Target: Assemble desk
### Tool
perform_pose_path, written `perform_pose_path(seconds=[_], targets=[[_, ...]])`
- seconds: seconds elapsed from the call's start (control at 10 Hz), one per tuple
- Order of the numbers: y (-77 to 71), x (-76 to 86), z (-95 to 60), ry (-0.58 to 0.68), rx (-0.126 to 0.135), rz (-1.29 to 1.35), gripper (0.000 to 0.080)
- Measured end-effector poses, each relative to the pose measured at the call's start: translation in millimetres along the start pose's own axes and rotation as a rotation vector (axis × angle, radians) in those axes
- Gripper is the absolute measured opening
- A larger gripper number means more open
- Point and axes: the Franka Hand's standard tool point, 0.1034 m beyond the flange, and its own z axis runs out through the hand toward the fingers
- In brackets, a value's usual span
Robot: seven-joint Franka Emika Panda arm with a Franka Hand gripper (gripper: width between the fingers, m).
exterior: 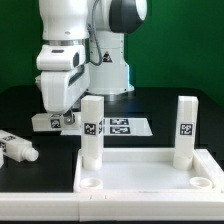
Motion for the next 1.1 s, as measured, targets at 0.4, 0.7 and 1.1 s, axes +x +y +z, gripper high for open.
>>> perform_pose_path(seconds=[0.4,0.7,1.1], targets=[[-7.5,-0.1,2.2,-0.042,-0.014,-0.318,0.0284],[-14.6,-19.8,4.7,-0.055,0.006,-0.456,0.0284],[-32.3,-0.3,13.1,-0.068,0.048,-0.693,0.0284]])
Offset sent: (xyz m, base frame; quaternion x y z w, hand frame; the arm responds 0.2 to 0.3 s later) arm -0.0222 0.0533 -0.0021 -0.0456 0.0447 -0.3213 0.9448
